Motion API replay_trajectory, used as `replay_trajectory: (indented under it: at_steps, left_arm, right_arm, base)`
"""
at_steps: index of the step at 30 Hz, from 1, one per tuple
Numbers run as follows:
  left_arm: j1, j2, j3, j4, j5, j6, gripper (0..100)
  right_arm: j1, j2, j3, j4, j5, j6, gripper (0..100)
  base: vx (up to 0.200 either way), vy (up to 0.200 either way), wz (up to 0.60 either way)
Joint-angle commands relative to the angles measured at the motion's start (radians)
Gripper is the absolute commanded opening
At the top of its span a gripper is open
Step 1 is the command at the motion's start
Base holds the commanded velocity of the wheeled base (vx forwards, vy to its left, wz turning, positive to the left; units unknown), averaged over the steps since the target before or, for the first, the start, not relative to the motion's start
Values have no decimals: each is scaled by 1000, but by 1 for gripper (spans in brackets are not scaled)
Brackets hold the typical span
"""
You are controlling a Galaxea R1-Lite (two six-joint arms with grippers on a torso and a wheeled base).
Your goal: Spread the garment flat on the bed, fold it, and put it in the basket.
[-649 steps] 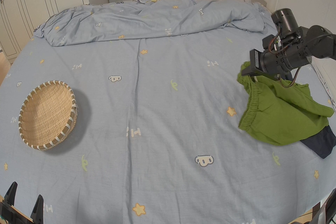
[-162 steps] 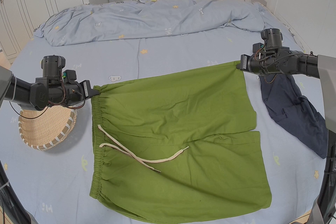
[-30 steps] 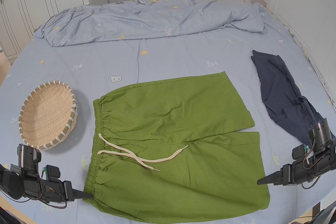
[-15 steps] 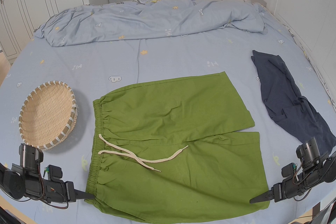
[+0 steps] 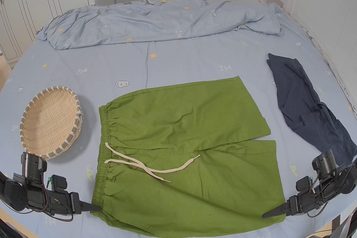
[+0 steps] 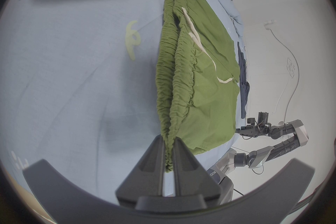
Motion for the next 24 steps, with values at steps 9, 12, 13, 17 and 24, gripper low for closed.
replay_trajectory:
  at_steps: [9, 12, 13, 17, 24]
  left_arm:
    - [9, 21, -12, -1, 0, -1, 0]
    - [11, 22, -12, -1, 0, -1, 0]
    - [11, 24, -12, -1, 0, -1, 0]
    - [11, 25, -11, 1, 1, -1, 0]
    - [38, -35, 81, 1, 6, 13, 0]
  right_arm:
    - [-186, 20, 58, 7, 50, -179, 0]
    - [-218, 20, 73, 7, 50, -190, 0]
    - [-224, 19, 75, 7, 50, -190, 0]
    - [-221, 14, 83, 10, 50, -191, 0]
    - [-121, -66, 93, 107, -59, -183, 0]
  base:
    - [0, 0, 0]
    - [0, 0, 0]
    - [0, 0, 0]
    - [0, 0, 0]
    - [0, 0, 0]
